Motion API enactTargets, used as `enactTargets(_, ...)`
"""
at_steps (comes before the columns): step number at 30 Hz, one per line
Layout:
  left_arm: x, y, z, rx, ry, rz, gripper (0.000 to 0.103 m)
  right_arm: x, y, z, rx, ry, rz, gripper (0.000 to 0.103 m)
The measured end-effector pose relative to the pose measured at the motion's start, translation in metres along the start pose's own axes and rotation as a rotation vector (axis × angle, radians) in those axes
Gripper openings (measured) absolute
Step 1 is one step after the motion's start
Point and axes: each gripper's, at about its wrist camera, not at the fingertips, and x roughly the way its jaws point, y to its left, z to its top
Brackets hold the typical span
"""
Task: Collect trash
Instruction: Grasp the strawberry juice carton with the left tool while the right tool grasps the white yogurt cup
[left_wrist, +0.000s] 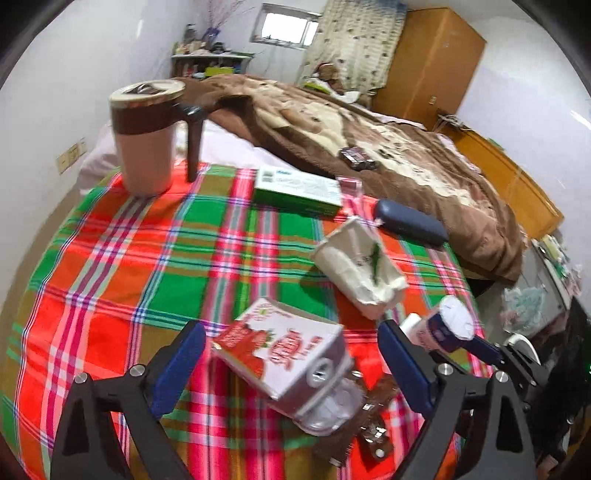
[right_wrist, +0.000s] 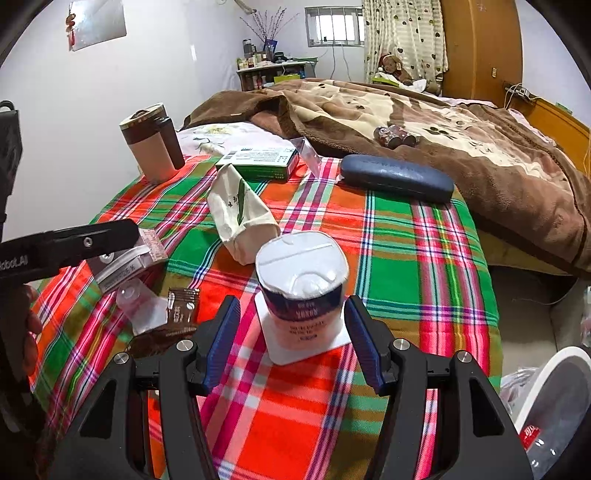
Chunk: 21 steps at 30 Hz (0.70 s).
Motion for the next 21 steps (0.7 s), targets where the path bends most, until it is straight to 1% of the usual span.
enactTargets(3, 0.006, 0.008, -0.005, 0.007, 0.036, 0.014, 0.094, 0.004, 0.002, 0.001, -0.001, 0.007, -0.012, 0.060)
enactTargets(7, 0.000, 0.020, -0.014, 0.032, 0.034, 0.062, 0.094, 0.004, 0.002, 0.001, 0.012, -0.001, -0.009, 0.060)
enactTargets(10, -0.003, 0.038, -0.020, -0.003, 0.055, 0.060, 0.094, 0.003, 0.001, 0.001, 0.024, -0.010, 0.001, 0.060)
enactTargets(12, -0.008, 0.045, -0.024, -0.011, 0.053, 0.073, 0.094, 0.005, 0.002, 0.000, 0.025, -0.003, 0.004, 0.060)
enactTargets(14, -0.015, 0.051, -0.026, -0.025, 0.038, 0.059, 0.094, 0.006, 0.004, 0.000, 0.020, 0.000, 0.003, 0.060)
enactTargets(18, -0.021, 0.053, -0.020, -0.066, 0.014, 0.064, 0.094, 0.010, 0.006, 0.001, 0.017, -0.005, -0.024, 0.060)
enactTargets(20, -0.018, 0.053, -0.016, -0.099, 0.023, 0.077, 0.094, 0.011, 0.007, 0.001, 0.018, -0.001, -0.034, 0.060)
enactTargets(21, -0.017, 0.053, -0.014, -0.120, 0.021, 0.064, 0.094, 0.011, 0.009, 0.001, 0.012, -0.002, -0.039, 0.060)
